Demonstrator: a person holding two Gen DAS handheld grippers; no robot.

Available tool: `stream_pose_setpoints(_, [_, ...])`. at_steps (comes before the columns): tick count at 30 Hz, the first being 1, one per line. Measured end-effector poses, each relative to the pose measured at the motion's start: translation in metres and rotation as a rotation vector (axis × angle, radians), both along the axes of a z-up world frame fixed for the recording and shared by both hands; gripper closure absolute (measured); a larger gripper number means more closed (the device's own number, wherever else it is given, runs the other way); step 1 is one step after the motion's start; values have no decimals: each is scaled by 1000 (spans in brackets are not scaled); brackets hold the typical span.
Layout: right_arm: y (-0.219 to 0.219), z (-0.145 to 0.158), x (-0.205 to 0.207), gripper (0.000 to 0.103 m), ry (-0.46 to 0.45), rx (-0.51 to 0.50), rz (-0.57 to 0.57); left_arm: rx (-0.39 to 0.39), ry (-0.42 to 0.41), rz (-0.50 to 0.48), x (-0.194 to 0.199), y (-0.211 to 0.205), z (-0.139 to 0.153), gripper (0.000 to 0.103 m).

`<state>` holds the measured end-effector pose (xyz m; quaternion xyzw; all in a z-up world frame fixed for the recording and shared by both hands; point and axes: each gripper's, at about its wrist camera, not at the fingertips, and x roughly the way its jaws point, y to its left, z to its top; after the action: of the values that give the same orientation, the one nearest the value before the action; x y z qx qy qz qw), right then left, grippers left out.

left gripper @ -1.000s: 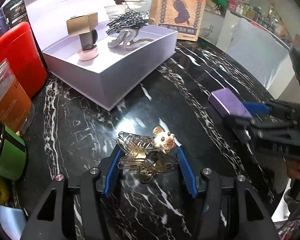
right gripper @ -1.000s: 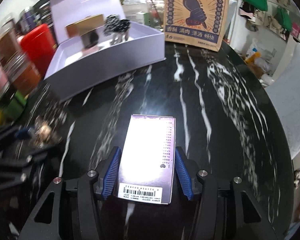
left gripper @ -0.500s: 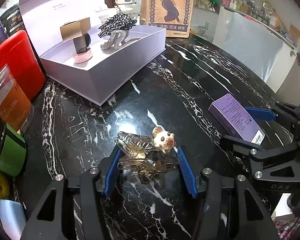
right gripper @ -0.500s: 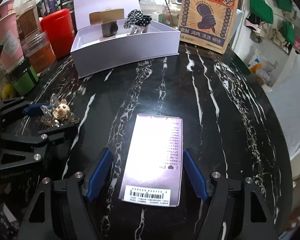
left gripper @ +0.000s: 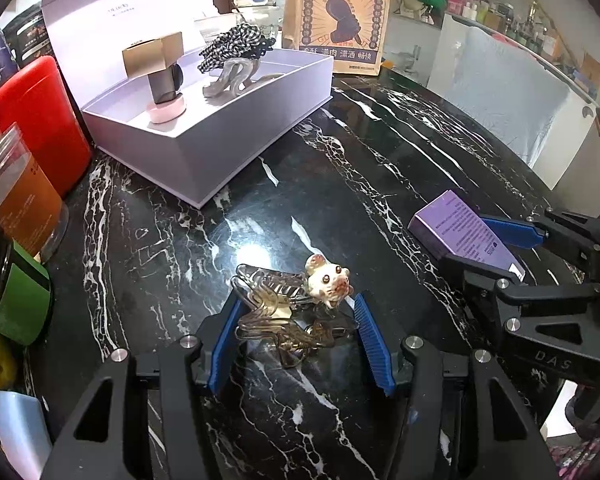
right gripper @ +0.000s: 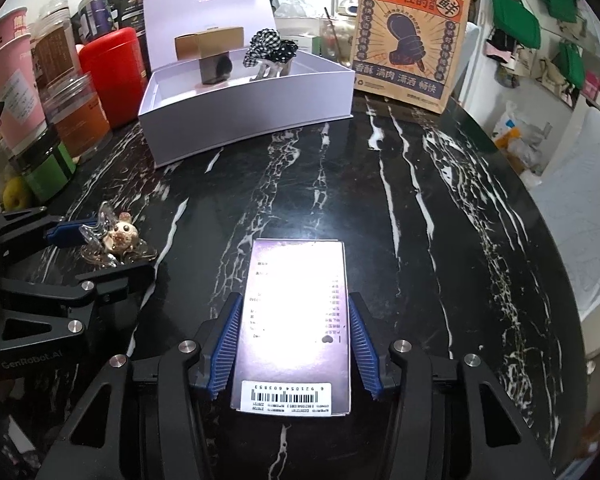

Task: Organize rigid objects
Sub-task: 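Lift the mouse clip with the left tool while the right tool lifts the purple box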

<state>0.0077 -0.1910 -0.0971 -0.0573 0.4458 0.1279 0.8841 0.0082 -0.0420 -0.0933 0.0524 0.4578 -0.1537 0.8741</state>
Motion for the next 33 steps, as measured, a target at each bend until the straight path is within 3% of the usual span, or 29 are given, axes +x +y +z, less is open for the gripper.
stream_pose_setpoints(22, [17, 16, -48, 52, -30, 91, 96, 13, -51, 49, -57, 6, 23, 48])
stream_pose_setpoints(33, [23, 41, -71, 52, -76, 111, 115, -3, -102, 68, -81, 14, 48, 48])
